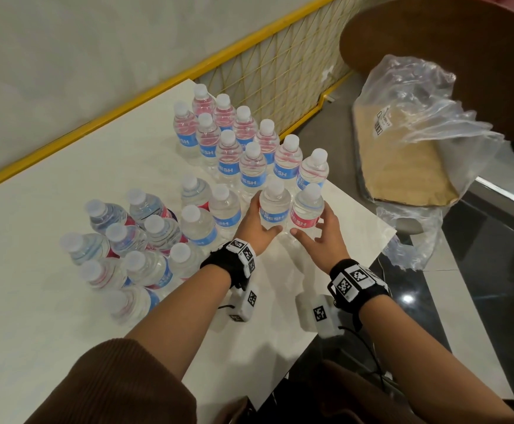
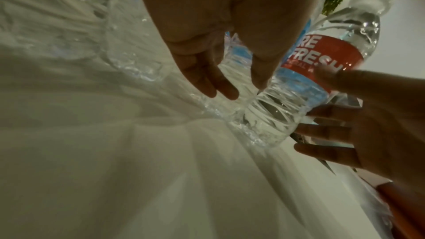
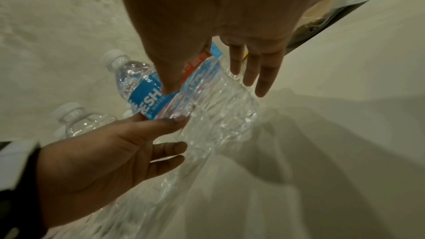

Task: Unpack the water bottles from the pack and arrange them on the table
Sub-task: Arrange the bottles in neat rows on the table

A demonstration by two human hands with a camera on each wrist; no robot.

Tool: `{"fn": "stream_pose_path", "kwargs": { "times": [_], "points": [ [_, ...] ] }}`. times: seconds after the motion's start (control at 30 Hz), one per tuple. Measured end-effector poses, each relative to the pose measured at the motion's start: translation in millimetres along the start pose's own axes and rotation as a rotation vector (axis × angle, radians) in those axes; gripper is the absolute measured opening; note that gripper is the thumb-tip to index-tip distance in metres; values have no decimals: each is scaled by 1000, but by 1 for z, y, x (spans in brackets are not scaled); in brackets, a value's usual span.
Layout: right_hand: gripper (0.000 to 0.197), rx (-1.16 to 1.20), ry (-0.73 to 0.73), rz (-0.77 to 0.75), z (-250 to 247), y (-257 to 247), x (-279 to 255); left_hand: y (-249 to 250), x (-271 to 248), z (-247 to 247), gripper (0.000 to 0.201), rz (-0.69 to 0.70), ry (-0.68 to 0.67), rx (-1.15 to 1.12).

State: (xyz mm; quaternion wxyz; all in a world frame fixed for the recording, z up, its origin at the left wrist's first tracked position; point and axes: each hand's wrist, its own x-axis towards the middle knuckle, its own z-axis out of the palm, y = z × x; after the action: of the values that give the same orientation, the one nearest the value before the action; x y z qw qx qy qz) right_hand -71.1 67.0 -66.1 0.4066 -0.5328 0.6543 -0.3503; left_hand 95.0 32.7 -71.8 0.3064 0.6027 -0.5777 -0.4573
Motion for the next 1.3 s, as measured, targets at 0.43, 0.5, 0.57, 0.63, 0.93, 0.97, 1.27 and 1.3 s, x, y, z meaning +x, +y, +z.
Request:
{"fn": "stream_pose_path", "kwargs": {
  "times": [0.43,0.5,0.57,0.63,0.93,0.97,1.27,1.3],
  "points": [
    [76,155,-17,31,0,-1,1,-1,-7,4,82,-48,55,33],
    [88,82,33,16,6,-2,2,-4,-8,3,77,-30,63,25],
    [85,24,102,-20,9,-8,3,-5,-7,2,76,-26,87,27],
    [74,31,149,-29,8,-14,4,-4,-8,3,76,-47,94,127],
    [78,47,71,26,-5,-2,6,-6,-3,6,81,-68,-19,196],
    [84,17,96,13,-1,-4,7,-5,-2,5,79,-84,-5,170],
    [57,129,51,-11,-12,-9,11,0,-1,12,81,-97,64,165],
    [56,151,18,-3,-17,-5,11,-2,-1,11,80,-98,46,149]
  ]
}}
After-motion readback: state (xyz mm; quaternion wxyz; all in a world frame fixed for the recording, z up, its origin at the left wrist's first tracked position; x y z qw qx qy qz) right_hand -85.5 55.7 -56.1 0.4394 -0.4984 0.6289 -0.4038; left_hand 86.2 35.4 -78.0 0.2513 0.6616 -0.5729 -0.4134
